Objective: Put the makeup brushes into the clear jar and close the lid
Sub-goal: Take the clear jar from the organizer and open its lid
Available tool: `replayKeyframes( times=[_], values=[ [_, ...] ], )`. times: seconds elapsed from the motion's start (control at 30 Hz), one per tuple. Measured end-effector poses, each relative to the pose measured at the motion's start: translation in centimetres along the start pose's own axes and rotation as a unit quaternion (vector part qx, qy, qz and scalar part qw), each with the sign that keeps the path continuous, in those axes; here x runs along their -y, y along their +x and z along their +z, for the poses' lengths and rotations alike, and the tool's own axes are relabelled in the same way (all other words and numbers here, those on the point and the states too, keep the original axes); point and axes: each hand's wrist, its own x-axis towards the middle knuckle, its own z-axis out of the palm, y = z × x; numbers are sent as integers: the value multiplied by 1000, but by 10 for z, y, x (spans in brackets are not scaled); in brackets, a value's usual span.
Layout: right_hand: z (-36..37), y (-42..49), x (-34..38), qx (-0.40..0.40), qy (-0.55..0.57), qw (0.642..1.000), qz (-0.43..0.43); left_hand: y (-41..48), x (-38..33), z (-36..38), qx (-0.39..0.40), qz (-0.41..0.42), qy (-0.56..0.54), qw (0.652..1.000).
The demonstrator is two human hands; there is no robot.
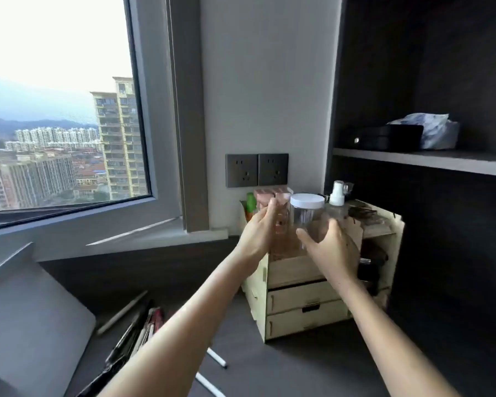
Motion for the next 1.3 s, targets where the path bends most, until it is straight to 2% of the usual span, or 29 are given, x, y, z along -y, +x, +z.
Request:
replayKeyframes(
  times=[0.13,0.23,0.3,0.43,0.57,0.6,0.67,0.77,0.97,1.07,1.2,1.3],
  values=[
    [11,5,-10,-6,-25,1000,-3,16,12,19,-7,-39,39,998],
    [11,9,-14,-12,-2,1000,-15,21,16,22,-1,-41,16,999],
    [6,9,-11,-48,30,998,-33,20,11,20,16,-31,-14,999],
    [-13,5,10,-124,87,986,-76,12,-4,12,34,36,-36,998],
    [-37,-18,44,-155,138,970,-123,-17,-22,-12,0,151,-15,988],
    [-42,-29,52,-135,162,969,-126,-27,-25,-21,-13,175,-2,984],
    [-47,-51,65,-42,241,964,-99,-48,-23,-40,-20,200,28,979],
    [-40,-89,78,141,387,911,0,-88,-7,-68,-20,190,101,976],
    [-5,-148,79,351,413,838,67,-163,45,-117,-44,168,252,952],
    [5,-159,83,397,384,828,92,-187,60,-138,-48,161,320,932],
    [14,-162,90,420,323,848,37,-212,71,-155,-2,210,450,868],
    [27,-170,92,399,273,875,22,-223,78,-158,13,143,515,845]
  ],
)
